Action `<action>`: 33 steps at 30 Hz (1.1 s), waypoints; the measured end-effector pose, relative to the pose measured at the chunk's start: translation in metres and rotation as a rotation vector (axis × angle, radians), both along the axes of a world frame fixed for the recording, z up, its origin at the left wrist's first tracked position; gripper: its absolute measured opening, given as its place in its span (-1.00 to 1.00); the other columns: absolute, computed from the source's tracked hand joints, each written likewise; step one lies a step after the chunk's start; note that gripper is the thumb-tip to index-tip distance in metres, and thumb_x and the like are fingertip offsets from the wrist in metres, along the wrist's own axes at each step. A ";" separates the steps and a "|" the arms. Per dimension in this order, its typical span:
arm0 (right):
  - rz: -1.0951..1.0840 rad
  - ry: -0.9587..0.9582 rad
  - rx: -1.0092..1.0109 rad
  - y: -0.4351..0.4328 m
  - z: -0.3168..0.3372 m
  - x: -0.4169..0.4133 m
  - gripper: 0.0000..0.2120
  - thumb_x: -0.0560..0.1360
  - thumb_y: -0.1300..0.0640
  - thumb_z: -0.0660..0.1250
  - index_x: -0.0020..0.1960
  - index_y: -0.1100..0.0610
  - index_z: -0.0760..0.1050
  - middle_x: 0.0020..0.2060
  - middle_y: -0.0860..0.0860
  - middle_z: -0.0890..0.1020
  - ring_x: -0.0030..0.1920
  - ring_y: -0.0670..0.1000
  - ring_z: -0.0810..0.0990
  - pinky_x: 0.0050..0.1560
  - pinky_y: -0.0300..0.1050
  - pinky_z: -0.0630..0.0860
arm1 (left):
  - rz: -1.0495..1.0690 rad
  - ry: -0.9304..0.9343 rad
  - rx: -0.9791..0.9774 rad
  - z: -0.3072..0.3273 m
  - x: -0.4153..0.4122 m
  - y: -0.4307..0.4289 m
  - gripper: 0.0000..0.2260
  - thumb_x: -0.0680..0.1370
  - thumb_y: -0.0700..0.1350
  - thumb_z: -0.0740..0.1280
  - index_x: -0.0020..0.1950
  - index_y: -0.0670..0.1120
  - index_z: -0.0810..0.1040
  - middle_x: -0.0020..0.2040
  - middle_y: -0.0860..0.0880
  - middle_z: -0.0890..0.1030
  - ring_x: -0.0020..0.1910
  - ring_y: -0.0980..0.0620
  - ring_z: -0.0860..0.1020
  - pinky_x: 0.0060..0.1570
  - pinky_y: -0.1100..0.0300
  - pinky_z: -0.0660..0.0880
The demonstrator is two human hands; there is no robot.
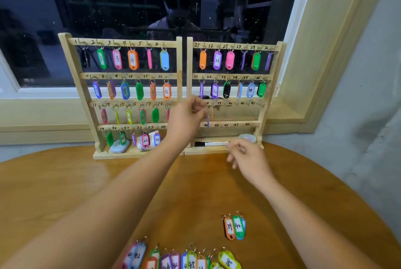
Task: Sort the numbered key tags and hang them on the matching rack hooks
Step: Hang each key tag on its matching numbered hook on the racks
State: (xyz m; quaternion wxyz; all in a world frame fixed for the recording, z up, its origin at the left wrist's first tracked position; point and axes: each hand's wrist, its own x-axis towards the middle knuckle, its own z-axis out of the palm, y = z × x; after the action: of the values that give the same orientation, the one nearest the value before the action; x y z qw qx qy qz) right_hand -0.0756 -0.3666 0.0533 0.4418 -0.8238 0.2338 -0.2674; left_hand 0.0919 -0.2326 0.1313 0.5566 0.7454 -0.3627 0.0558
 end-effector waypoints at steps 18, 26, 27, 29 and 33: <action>-0.083 -0.070 0.001 0.029 -0.061 -0.057 -0.83 0.70 0.10 0.32 0.01 -0.10 0.65 -0.20 -0.16 0.69 -0.18 -0.08 0.64 -0.13 -0.07 0.58 | 0.118 -0.100 0.183 0.023 0.032 -0.058 -0.87 0.58 -0.12 0.53 -0.07 0.07 0.63 -0.21 0.09 0.71 -0.21 0.06 0.70 -0.08 -0.02 0.71; -0.037 -0.074 0.034 0.038 -0.067 -0.075 -0.81 0.66 0.19 0.39 -0.03 -0.06 0.67 -0.19 -0.18 0.70 -0.09 -0.14 0.67 -0.07 -0.31 0.54 | 0.137 -0.131 0.144 0.018 0.012 -0.033 -0.94 0.61 -0.03 0.50 0.03 0.04 0.66 -0.09 0.15 0.68 -0.08 0.12 0.67 -0.03 0.03 0.66; -0.011 -0.074 0.032 0.039 -0.067 -0.078 -0.80 0.65 0.22 0.40 -0.02 -0.05 0.68 -0.16 -0.18 0.71 -0.06 -0.12 0.68 -0.04 -0.31 0.55 | 0.129 -0.134 0.134 0.013 0.005 -0.026 -0.94 0.61 -0.01 0.50 0.03 0.04 0.67 -0.10 0.16 0.68 -0.06 0.14 0.66 -0.02 0.05 0.65; 0.038 -0.061 0.001 0.040 -0.067 -0.081 -0.82 0.63 0.22 0.42 -0.02 -0.05 0.69 -0.12 -0.19 0.70 -0.02 -0.09 0.67 -0.02 -0.32 0.54 | 0.077 -0.118 0.131 -0.001 -0.010 -0.012 -0.95 0.58 -0.03 0.51 -0.01 0.06 0.67 -0.13 0.16 0.69 -0.08 0.18 0.65 -0.03 0.10 0.62; 0.136 0.052 -0.022 0.033 -0.066 -0.085 -0.83 0.61 0.20 0.45 -0.03 -0.07 0.70 -0.11 -0.17 0.65 -0.10 -0.11 0.59 -0.08 -0.33 0.46 | -0.043 -0.004 0.251 -0.038 -0.048 0.019 -0.91 0.54 -0.05 0.56 -0.10 0.05 0.67 -0.23 0.15 0.68 -0.23 0.26 0.60 -0.17 0.26 0.50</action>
State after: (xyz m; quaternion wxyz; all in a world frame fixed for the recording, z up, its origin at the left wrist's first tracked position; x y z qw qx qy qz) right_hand -0.1602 -0.3332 -0.0130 0.4435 -0.8493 0.1859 -0.2179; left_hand 0.0444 -0.2133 0.0937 0.4592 0.8012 -0.3837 -0.0006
